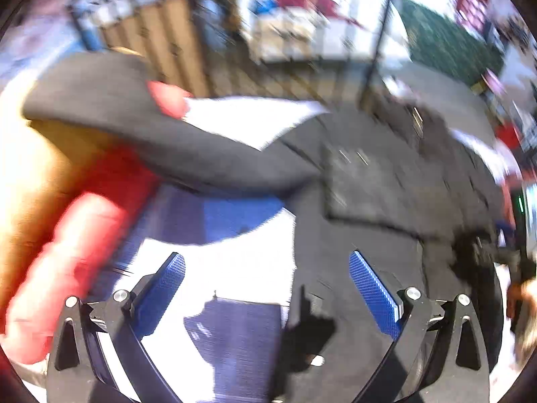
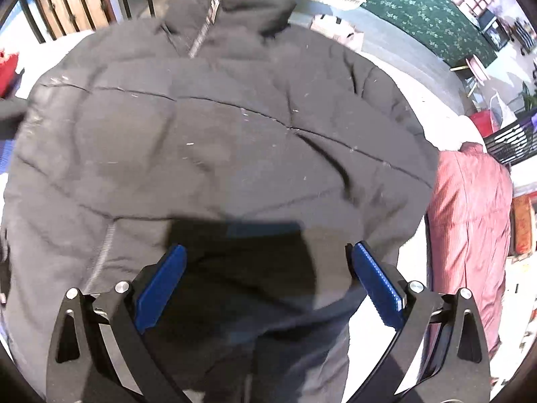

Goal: Fold large clothes

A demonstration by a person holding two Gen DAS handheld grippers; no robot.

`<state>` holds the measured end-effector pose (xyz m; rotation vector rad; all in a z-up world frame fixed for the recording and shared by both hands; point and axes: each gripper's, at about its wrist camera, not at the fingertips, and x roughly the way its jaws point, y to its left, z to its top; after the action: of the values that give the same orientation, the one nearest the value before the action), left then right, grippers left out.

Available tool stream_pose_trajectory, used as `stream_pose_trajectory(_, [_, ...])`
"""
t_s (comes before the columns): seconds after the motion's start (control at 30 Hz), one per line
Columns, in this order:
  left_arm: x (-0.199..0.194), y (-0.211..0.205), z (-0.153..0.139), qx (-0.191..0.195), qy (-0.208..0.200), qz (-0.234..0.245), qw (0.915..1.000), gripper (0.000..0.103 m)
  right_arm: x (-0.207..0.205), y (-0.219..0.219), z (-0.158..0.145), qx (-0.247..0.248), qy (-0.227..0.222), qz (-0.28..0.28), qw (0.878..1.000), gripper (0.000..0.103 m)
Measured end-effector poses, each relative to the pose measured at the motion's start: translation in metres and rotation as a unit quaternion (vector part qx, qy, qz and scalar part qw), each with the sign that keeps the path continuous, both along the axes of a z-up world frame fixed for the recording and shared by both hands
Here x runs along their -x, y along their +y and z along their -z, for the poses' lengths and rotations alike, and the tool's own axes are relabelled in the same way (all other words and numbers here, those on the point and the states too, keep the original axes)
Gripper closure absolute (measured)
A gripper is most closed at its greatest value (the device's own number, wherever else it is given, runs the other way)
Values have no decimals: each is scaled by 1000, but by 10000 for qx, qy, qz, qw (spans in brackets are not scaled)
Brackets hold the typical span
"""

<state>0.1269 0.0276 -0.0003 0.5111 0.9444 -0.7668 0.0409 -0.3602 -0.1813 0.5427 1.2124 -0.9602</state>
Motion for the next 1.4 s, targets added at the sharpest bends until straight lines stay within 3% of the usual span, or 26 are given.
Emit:
stream_pose_trajectory(0.1, [-43,18,-29,243,-296,-703,9968,7,3,15,-11,-34,-170,29,9998,5])
stream_pose_trajectory(0.17, [-68,23,-37,363,-272,-1082,9931,8,8,24,-19,-71,-282,73,9995,5])
stream_pose_trajectory(0.33, [-111,7,-55,762,-185,-1372,9874,17,23,26,-36,-104,-470,232,9986,5])
stream_pose_trajectory(0.37, [-117,1,-54,654,-248,-1401,9877,25,27,24,-38,-92,-499,267,9984,5])
stream_pose_trajectory(0.4, [-121,-4,-54,536,-327,-1451,9874,41,31,22,-39,-85,-522,299,9982,5])
stream_pose_trajectory(0.43, [-120,-6,-56,512,-402,-1454,9872,50,38,20,-41,-75,-534,350,9979,5])
stream_pose_trajectory(0.47, [-118,-13,-58,532,-480,-1382,9878,73,41,16,-42,-71,-539,396,9977,5])
stream_pose_trajectory(0.5, [-115,-20,-60,619,-449,-1199,9898,87,48,16,-44,-75,-554,475,9973,5])
stream_pose_trajectory(0.63, [-82,-53,-62,703,-338,-432,9960,98,72,10,-42,-144,-568,787,9952,5])
stream_pose_trajectory(0.73, [-43,-84,-65,948,-161,166,9952,103,88,5,-44,-159,-620,995,9930,5])
stream_pose_trajectory(0.8, [4,-111,-70,1225,-118,896,9883,103,98,2,-47,-154,-660,1118,9914,5])
stream_pose_trajectory(0.9, [80,-148,-67,1146,-375,1909,9742,103,109,-7,-50,-169,-727,1311,9886,5])
stream_pose_trajectory(1.0, [152,-179,-43,904,-10,2789,9561,103,116,-17,-52,-209,-795,1482,9855,5])
stream_pose_trajectory(1.07, [188,-185,-23,638,258,3127,9474,103,121,-22,-52,-331,-928,1585,9824,5])
stream_pose_trajectory(1.13, [202,-182,-8,493,515,3270,9424,90,122,-25,-53,-422,-1047,1591,9808,5])
stream_pose_trajectory(1.2, [207,-169,8,331,578,3165,9462,39,118,-27,-50,-509,-1132,1494,9810,5])
stream_pose_trajectory(1.27, [192,-150,24,200,583,2876,9558,37,108,-32,-45,-661,-1192,1367,9812,5])
stream_pose_trajectory(1.4, [147,-116,56,-338,603,2145,9743,37,61,-49,-37,-1165,-1758,1019,9722,5])
